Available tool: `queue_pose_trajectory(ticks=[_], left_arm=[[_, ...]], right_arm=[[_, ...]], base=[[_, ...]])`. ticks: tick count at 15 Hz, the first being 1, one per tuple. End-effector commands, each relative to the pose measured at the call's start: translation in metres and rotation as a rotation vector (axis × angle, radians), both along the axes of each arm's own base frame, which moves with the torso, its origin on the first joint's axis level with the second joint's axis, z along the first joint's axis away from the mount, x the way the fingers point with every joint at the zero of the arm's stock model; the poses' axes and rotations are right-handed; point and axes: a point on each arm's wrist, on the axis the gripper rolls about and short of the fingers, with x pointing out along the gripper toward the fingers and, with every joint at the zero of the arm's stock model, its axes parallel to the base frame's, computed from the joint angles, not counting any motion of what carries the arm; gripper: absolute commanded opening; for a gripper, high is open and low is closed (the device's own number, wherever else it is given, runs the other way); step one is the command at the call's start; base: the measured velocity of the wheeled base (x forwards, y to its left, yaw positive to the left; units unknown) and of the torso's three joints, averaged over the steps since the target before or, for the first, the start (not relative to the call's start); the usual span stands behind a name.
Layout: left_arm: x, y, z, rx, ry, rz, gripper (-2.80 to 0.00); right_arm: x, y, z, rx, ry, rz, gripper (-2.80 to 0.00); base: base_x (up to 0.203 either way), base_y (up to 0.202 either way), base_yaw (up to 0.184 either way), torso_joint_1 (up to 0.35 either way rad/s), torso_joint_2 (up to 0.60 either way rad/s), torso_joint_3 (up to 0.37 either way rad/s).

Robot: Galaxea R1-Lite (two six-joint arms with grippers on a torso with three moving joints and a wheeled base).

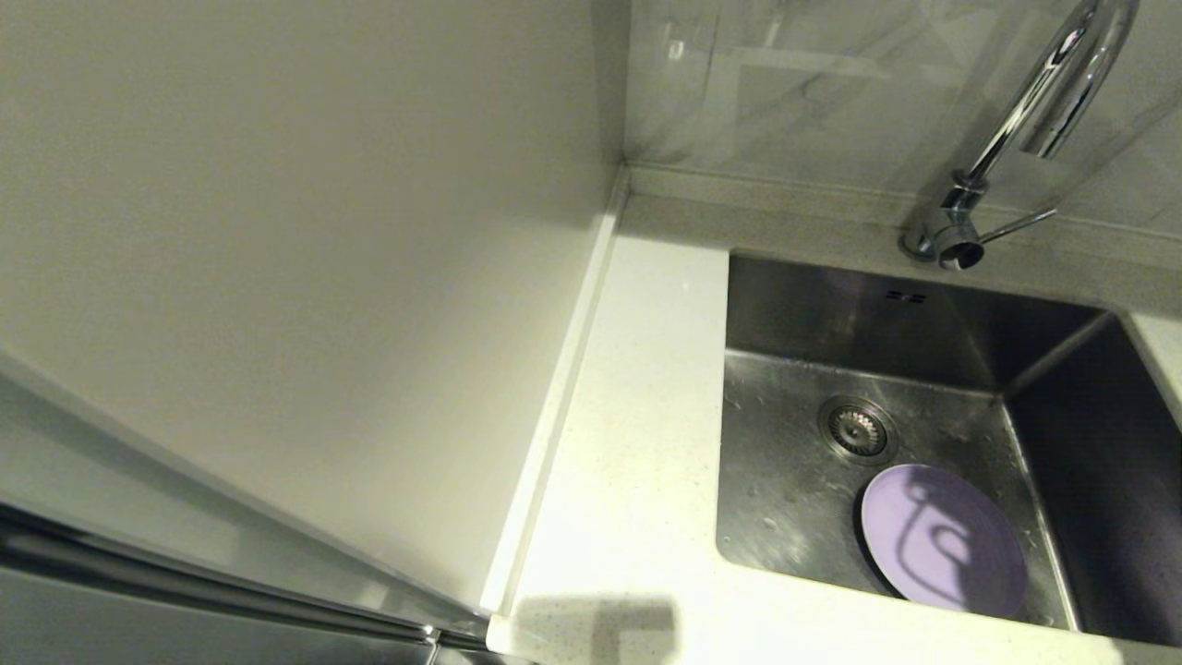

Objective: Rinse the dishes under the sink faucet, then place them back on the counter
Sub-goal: Put a bowl back to the table from the sink

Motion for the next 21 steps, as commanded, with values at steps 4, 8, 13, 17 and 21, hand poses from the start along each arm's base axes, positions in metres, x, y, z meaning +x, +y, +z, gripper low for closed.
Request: queue_pose_trajectory(ticks=[4,8,13,17,21], left_arm=[[0.0,0.0,-0.001,0.0,0.002,0.0,-2.8],[0.0,0.0,-0.001,0.0,0.002,0.001,-2.8],[0.0,0.0,-0.001,0.0,0.002,0.001,-2.8],[0.0,0.0,-0.001,0.0,0.002,-0.001,-2.8],[0.0,0.0,-0.001,0.0,0.002,0.0,-2.8]], right_arm=[[0.03,-0.013,-0.063,0.139,0.291,-0.006,-2.8],[0.022,-0.011,-0.001,0.089,0.071,-0.017,-2.8],[0.031,-0.055,-0.029,0.553,0.442,-0.148,-2.8],[0.013,-0.085,-0.044,1.108,0.538,-0.179,-2.8],[0.0,-0.104,-0.062,1.414,0.415,-0.185,-2.8]], base=[[0.0,0.0,0.0,0.0,0.0,0.0],[0.0,0.0,0.0,0.0,0.0,0.0],[0.0,0.0,0.0,0.0,0.0,0.0],[0.0,0.0,0.0,0.0,0.0,0.0],[0.0,0.0,0.0,0.0,0.0,0.0]])
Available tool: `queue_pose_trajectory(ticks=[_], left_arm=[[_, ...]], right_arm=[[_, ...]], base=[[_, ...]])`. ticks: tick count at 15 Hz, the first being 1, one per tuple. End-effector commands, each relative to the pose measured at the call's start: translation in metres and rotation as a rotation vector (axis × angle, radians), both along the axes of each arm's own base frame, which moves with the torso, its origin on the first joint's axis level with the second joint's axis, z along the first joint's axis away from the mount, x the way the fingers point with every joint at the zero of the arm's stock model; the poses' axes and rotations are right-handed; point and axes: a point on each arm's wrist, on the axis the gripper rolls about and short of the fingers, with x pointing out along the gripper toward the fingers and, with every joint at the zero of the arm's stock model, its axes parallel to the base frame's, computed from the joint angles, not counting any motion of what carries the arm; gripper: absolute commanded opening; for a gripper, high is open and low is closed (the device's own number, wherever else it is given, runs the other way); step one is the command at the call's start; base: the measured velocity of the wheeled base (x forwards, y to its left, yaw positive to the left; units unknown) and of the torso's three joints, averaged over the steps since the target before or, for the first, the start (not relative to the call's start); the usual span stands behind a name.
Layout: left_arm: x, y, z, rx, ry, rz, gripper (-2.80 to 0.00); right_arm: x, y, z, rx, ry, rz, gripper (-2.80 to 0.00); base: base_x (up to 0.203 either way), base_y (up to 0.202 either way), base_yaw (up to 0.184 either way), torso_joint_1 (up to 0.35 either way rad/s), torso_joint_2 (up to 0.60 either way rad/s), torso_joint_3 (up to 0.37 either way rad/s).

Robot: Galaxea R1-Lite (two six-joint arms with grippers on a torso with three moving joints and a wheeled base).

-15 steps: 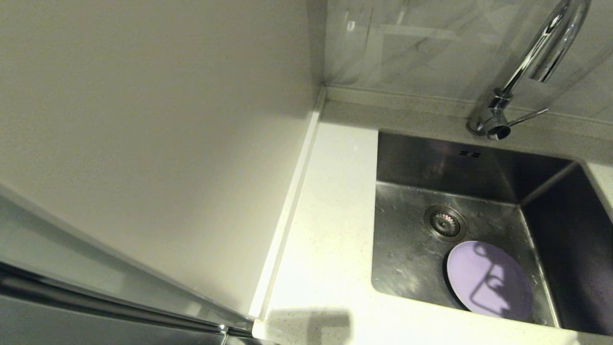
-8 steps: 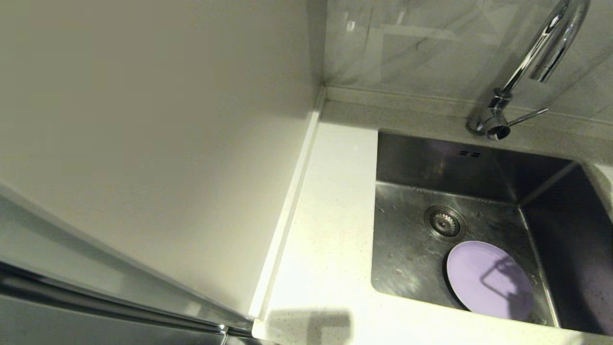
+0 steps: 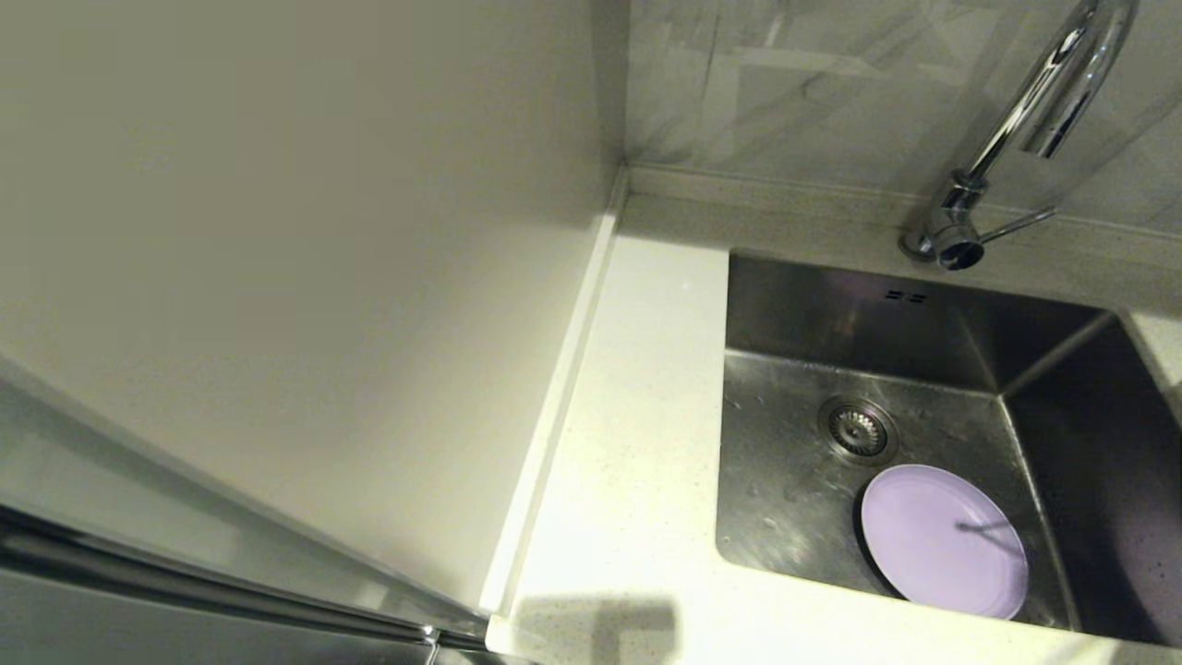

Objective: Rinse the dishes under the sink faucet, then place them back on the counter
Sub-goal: Put a bowl back to the table from the sink

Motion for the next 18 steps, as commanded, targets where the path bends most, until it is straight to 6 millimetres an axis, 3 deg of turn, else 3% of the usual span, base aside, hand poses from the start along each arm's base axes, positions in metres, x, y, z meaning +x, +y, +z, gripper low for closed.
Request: queue_pose_trajectory(ticks=[1,4,12,18], left_arm=[[0.0,0.0,-0.001,-0.001,0.003,0.0,-2.8],[0.0,0.0,-0.001,-0.001,0.002,0.0,-2.8],[0.0,0.0,-0.001,-0.001,0.003,0.0,-2.8],[0.0,0.0,-0.001,-0.001,0.003,-0.001,-2.8]], right_arm=[[-0.007,-0.01,-0.014,0.169,-0.019,-0.09,-2.8],[-0.018,-0.011,-0.028,0.319,-0.024,-0.179,-2.8],[-0.026,-0.022,-0.075,0.474,0.07,-0.269,-2.8],[-0.019,-0.032,-0.083,0.529,0.04,-0.232,-2.8]], base=[[0.0,0.0,0.0,0.0,0.0,0.0],[0.0,0.0,0.0,0.0,0.0,0.0],[0.0,0.0,0.0,0.0,0.0,0.0],[0.0,0.0,0.0,0.0,0.0,0.0]])
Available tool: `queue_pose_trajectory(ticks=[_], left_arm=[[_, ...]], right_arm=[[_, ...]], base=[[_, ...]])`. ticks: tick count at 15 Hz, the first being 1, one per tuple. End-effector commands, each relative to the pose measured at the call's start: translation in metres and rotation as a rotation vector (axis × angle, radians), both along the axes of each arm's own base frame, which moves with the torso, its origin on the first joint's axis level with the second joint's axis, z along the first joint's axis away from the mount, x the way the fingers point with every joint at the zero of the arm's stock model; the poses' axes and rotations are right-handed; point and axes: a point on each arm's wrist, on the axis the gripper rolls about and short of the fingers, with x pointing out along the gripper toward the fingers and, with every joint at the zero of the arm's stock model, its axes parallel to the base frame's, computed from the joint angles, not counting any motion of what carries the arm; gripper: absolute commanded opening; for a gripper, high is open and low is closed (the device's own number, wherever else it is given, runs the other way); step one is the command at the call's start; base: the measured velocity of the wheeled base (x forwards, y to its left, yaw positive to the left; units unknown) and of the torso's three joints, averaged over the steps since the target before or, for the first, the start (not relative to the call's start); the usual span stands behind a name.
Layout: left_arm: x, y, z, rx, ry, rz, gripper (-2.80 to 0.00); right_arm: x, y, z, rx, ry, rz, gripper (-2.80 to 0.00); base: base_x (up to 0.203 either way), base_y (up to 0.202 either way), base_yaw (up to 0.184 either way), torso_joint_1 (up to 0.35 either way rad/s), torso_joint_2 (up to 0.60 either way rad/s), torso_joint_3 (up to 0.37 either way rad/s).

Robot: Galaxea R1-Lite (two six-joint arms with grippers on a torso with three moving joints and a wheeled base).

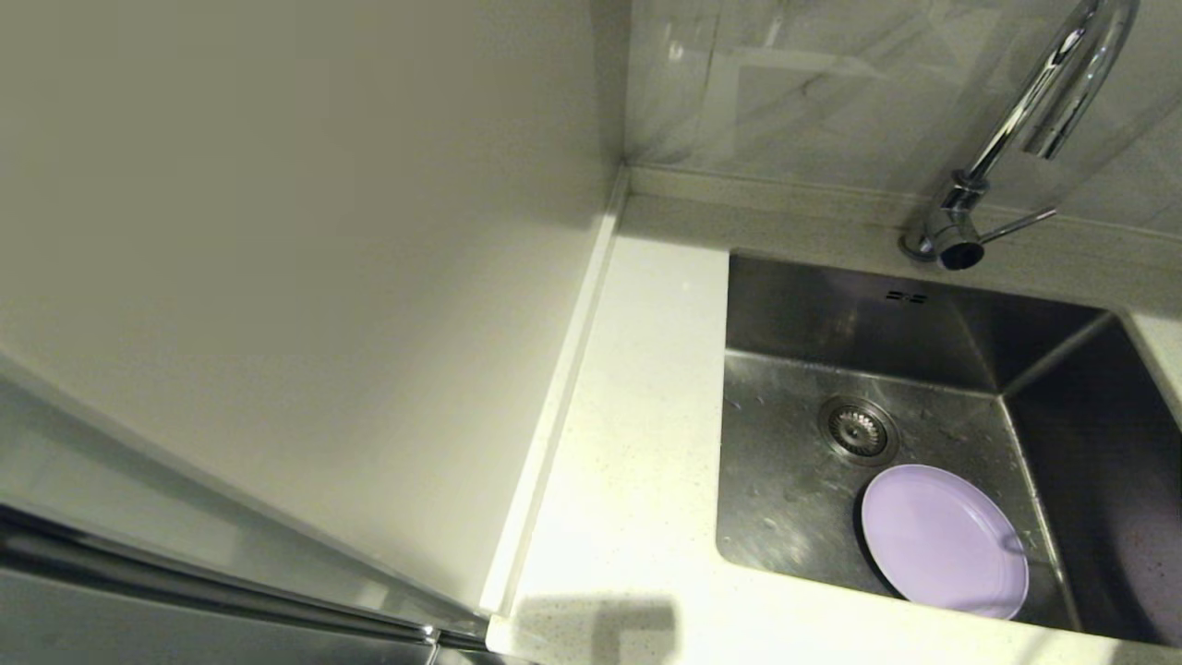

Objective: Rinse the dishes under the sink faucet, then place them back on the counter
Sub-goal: Put a bowl back to the table from the sink, then put a plate back to the table from the sink

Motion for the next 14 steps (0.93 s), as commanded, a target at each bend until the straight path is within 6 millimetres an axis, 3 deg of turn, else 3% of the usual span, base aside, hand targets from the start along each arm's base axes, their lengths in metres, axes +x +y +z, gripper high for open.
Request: queue_pose_trajectory(ticks=[1,13,14], left_arm=[[0.0,0.0,-0.001,0.0,0.003,0.001,-2.8],[0.0,0.0,-0.001,0.0,0.003,0.001,-2.8],[0.0,0.0,-0.001,0.0,0.003,-0.001,-2.8]], right_arm=[[0.005,-0.007,-0.004,0.013,-0.015,0.018,-2.8],[0.009,-0.031,-0.021,0.023,-0.007,-0.017,-2.8],[0.009,-0.032,-0.022,0.024,-0.005,-0.019,-1.2]], base=[[0.0,0.0,0.0,0.0,0.0,0.0],[0.0,0.0,0.0,0.0,0.0,0.0],[0.0,0.0,0.0,0.0,0.0,0.0]])
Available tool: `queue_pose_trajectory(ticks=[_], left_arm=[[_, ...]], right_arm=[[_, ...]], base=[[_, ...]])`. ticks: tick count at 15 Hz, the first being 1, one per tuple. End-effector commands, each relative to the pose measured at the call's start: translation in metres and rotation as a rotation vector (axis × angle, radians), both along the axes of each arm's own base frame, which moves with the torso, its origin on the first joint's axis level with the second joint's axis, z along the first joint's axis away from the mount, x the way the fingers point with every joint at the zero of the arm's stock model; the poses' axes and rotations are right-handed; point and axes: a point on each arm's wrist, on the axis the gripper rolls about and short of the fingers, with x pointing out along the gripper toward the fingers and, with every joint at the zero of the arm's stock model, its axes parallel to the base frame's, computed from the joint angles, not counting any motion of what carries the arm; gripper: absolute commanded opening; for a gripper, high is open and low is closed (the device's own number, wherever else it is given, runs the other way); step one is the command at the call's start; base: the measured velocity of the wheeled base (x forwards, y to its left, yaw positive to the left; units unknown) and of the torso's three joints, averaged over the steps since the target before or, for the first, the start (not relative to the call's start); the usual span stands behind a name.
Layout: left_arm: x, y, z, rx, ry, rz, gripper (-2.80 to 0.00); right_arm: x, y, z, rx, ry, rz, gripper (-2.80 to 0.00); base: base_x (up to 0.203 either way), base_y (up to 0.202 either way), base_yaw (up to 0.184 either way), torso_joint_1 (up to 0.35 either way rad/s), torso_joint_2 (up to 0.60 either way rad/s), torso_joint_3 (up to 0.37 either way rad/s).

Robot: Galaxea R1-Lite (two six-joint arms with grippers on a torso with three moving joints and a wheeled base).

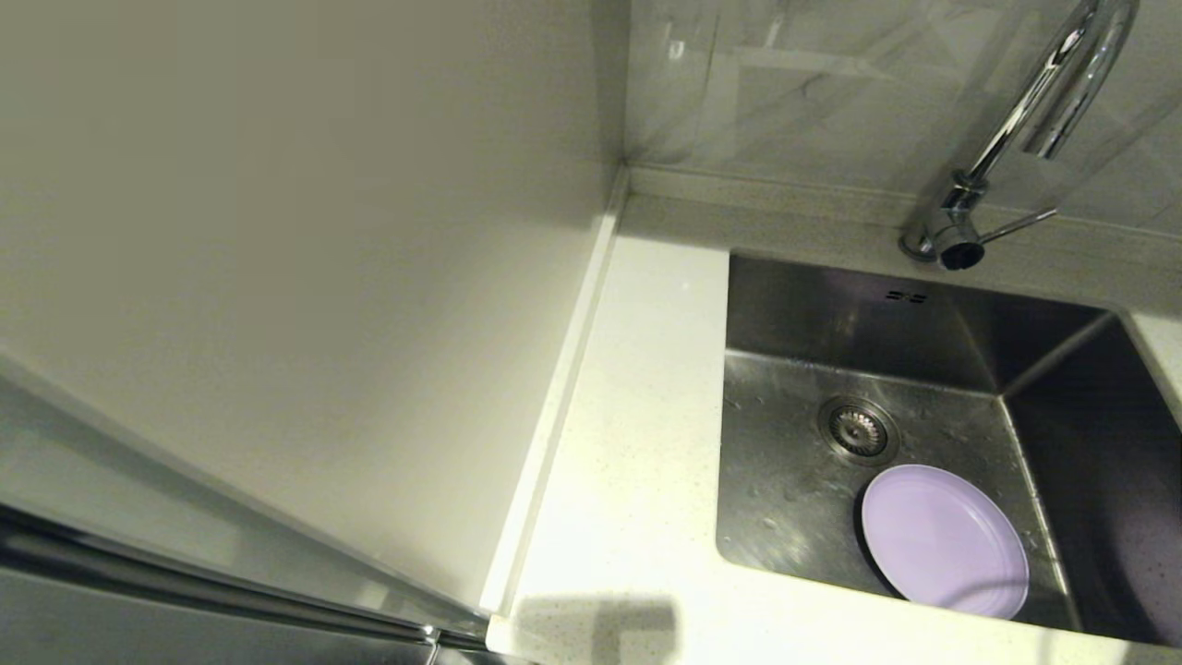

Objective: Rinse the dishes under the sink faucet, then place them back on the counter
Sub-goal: Put a plate back to the table from the sink

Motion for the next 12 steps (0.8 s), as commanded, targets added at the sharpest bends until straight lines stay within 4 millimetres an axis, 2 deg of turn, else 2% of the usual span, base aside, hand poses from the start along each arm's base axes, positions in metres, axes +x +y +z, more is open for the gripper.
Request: queue_pose_trajectory(ticks=[1,6,9,12], left_arm=[[0.0,0.0,0.0,-0.001,0.001,0.0,-2.8],[0.0,0.0,-0.001,-0.001,0.003,0.0,-2.8],[0.0,0.0,-0.001,-0.001,0.002,-0.001,-2.8],[0.0,0.0,0.0,-0.001,0.001,0.0,-2.8]], right_arm=[[0.001,-0.004,-0.005,0.016,0.008,-0.008,0.0],[-0.001,-0.003,-0.005,0.017,0.01,-0.008,0.0],[-0.006,0.008,0.006,-0.031,-0.002,0.02,0.0],[0.001,0.033,0.029,-0.154,0.007,0.271,0.0]], base=[[0.0,0.0,0.0,0.0,0.0,0.0],[0.0,0.0,0.0,0.0,0.0,0.0],[0.0,0.0,0.0,0.0,0.0,0.0],[0.0,0.0,0.0,0.0,0.0,0.0]])
